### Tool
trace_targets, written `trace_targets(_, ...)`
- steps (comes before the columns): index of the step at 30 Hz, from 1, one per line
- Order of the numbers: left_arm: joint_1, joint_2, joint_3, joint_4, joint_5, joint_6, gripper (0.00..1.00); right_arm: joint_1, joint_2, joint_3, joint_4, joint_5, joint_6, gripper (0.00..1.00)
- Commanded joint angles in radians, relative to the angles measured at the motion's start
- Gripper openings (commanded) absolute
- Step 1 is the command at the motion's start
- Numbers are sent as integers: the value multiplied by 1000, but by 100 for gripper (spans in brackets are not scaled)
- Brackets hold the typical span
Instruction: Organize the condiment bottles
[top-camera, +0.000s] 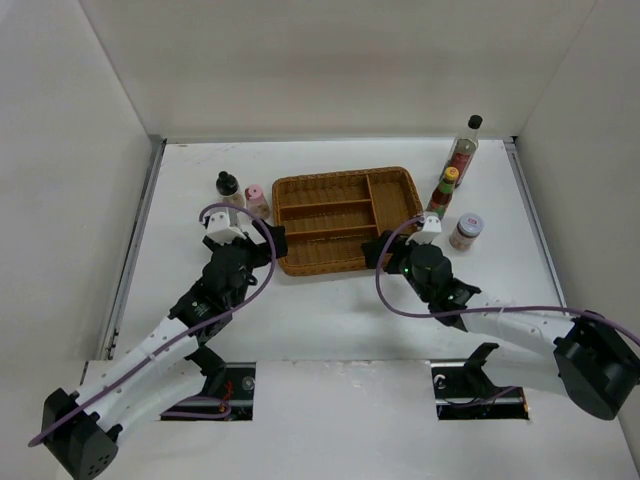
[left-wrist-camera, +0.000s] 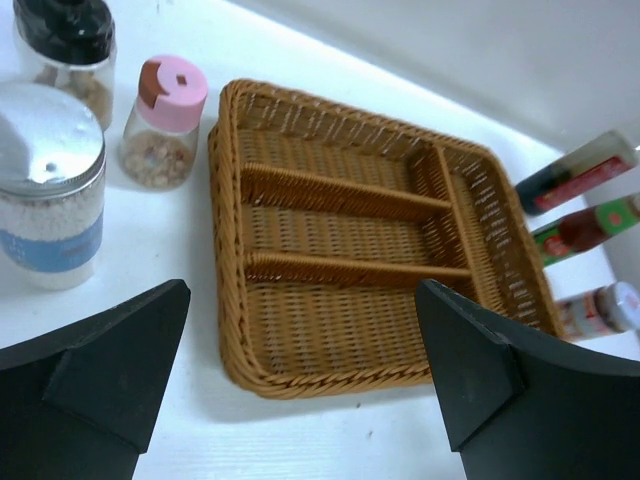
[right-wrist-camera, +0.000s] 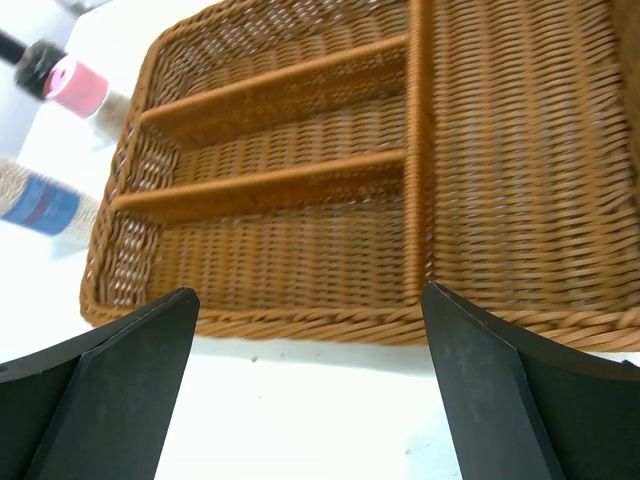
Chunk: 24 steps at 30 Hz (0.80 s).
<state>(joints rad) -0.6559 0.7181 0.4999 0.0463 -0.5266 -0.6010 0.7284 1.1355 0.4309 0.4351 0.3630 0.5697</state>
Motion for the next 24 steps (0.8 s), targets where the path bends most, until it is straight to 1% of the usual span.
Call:
trace_targets(1, -3, 7, 49, -22, -29, 24, 100, 12, 0, 11, 76, -12, 13, 100)
trace_targets(5, 43, 0, 63, -14, -45, 73, 100, 35, -19, -4, 102, -9, 7, 100)
trace_targets(8, 89, 44, 106, -29, -67, 124, 100, 35, -6, -18, 143, -18, 10, 100)
trace_targets(11, 104, 47, 103, 0, -130, 156, 100, 55, 12, -21, 180, -53, 13, 100)
trace_targets(13, 118, 41, 95, 41, -139, 173, 100, 56, 20, -24, 204, -85, 18, 98)
trace_targets(15, 138, 52, 104, 69, -106, 197, 100, 56, 17, -34, 228, -134, 18, 67)
trace_targets(16, 146, 61, 111, 79, -98, 211, 100, 49, 7, -41, 237, -165, 21, 46)
trace_targets(17, 154, 70, 111, 99, -98, 234, 100, 41, -9, -50, 240, -191, 28, 30)
trace_targets(18, 166, 79, 111, 128, -98, 262, 100, 33, -28, -58, 240, -203, 33, 21)
trace_targets(19, 181, 93, 111, 151, -87, 282, 100, 32, -42, -63, 237, -205, 33, 16)
trace_targets(20, 195, 107, 118, 161, -84, 296, 100, 32, -48, -69, 235, -202, 32, 14)
trace_targets(22, 210, 136, 132, 171, -73, 306, 100, 15, -40, -80, 241, -185, 29, 14)
trace_targets(23, 213, 147, 137, 173, -66, 308, 96, 6, -30, -80, 238, -180, 35, 15)
trace_targets(24, 216, 156, 141, 175, -59, 308, 66, -1, -19, -78, 235, -185, 38, 18)
